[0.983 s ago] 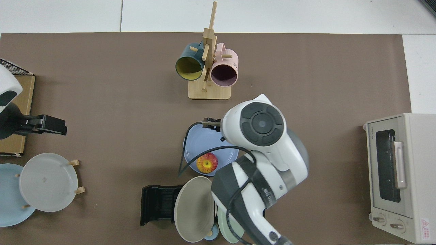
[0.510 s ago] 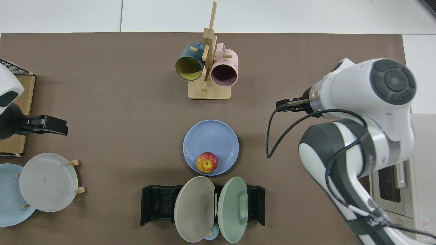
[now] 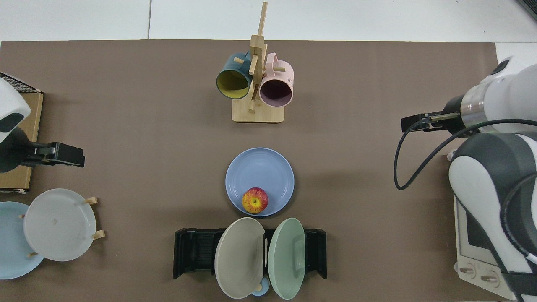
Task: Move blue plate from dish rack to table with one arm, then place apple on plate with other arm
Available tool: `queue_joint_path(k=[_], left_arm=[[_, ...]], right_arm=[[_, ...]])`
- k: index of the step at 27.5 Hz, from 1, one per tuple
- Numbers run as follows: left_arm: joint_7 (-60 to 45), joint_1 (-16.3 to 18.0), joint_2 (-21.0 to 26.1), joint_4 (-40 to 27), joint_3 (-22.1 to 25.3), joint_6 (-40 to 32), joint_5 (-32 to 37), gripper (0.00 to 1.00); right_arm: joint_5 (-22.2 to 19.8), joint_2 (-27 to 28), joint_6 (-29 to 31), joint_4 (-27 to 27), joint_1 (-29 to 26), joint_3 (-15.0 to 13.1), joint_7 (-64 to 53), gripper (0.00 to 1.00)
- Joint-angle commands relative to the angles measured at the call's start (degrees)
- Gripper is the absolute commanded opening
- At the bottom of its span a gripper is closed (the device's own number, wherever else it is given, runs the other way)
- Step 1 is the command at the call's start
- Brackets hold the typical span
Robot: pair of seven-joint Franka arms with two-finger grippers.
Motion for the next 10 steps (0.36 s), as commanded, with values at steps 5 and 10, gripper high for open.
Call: queue_joint_path(k=[5,10], left_arm=[[0.42,-0.47,-0.65,-0.34,0.02,-0.16,0.95,1.0],[0.42,-0.47,-0.65,-0.34,0.02,0.02,0.95,1.0]], right_arm=[[0.44,-1.8,-5.93,0.1,-3.64,0.34,-1.19,1.0],[0.08,-2.33,-7.6,0.02,-3.72,0.34,-1.02,1.0]])
